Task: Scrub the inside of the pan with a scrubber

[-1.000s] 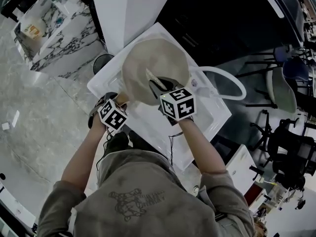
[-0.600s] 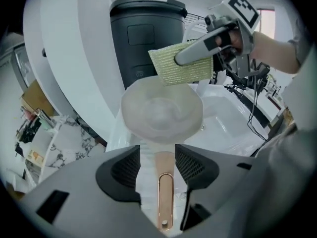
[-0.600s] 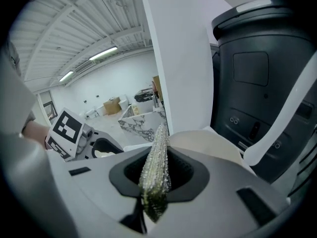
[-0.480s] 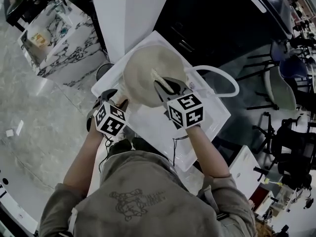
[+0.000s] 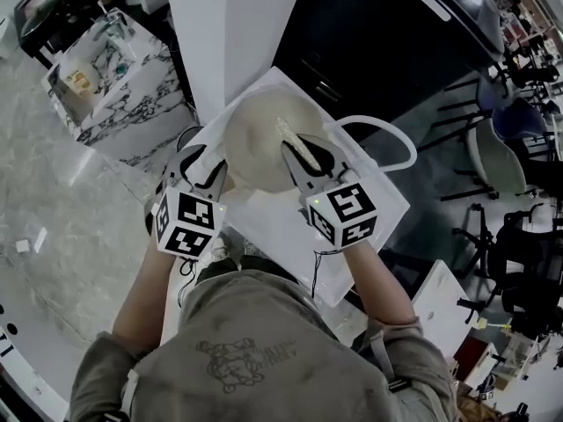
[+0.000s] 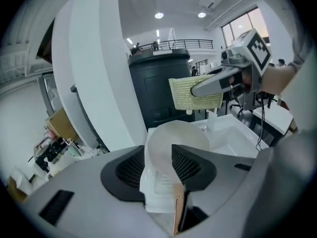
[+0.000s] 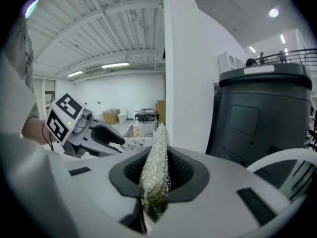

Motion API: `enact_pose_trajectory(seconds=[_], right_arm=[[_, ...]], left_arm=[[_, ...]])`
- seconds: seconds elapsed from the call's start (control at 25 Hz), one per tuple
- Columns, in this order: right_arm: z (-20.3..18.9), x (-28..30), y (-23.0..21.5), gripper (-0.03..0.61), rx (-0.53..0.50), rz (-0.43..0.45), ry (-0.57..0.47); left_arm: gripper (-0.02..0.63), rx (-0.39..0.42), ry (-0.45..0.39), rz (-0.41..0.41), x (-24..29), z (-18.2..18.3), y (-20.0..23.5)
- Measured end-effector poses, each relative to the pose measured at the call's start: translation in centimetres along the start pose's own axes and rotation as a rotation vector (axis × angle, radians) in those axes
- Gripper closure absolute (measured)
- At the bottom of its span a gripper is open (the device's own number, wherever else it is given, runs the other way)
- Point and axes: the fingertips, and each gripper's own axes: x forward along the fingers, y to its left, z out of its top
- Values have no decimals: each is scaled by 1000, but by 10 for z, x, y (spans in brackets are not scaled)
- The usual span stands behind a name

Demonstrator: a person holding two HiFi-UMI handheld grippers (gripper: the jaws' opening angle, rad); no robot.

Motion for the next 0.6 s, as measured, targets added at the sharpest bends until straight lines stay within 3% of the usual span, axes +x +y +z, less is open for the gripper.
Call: enact_pose_trajectory(seconds=[0.16, 0.48, 0.6], right_arm=[[28, -25, 4, 505, 60, -11, -98], [69, -80, 6, 505, 35, -75, -254], [78, -99, 9, 505, 52, -80, -301]], left_arm=[[467, 9, -103, 44, -29, 32, 6], [533, 40, -291, 58, -69, 77, 1], [559, 37, -338, 106, -87, 87, 2]])
